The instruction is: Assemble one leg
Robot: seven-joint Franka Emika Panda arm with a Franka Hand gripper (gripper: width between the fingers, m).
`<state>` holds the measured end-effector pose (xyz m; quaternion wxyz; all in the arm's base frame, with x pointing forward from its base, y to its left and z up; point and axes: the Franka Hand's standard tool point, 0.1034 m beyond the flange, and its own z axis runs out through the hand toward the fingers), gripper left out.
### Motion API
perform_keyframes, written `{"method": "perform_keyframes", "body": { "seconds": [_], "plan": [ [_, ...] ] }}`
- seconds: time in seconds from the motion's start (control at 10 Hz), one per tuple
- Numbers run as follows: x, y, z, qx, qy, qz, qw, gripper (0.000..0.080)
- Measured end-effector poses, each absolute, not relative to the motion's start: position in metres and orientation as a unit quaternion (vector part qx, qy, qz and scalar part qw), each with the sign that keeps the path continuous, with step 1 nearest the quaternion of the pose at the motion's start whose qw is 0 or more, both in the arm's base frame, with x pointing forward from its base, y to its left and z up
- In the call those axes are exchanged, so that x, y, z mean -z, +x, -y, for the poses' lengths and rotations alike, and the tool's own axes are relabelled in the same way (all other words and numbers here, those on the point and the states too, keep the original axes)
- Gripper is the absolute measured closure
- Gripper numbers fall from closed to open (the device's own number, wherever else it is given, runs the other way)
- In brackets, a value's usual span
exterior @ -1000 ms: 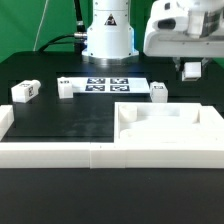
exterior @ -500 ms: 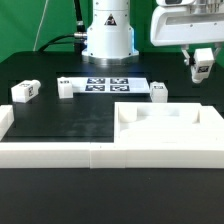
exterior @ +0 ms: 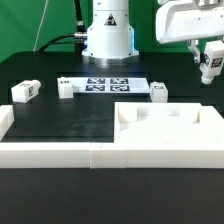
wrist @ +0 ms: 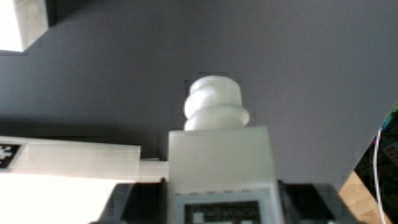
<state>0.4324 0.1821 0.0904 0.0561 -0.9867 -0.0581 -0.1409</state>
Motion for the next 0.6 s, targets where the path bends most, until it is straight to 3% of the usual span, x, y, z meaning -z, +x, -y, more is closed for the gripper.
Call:
{"method": "perform_keyframes", "body": {
  "seconds": [0.3,0.6],
  "plan": [
    [-0.090,0.435,-0.179,0.142,-0.986,0.067,0.053,0.0509],
    [-0.099,0.487,-0.155,0.174,-0.977,0.115,0.035,0.0509]
  ]
}}
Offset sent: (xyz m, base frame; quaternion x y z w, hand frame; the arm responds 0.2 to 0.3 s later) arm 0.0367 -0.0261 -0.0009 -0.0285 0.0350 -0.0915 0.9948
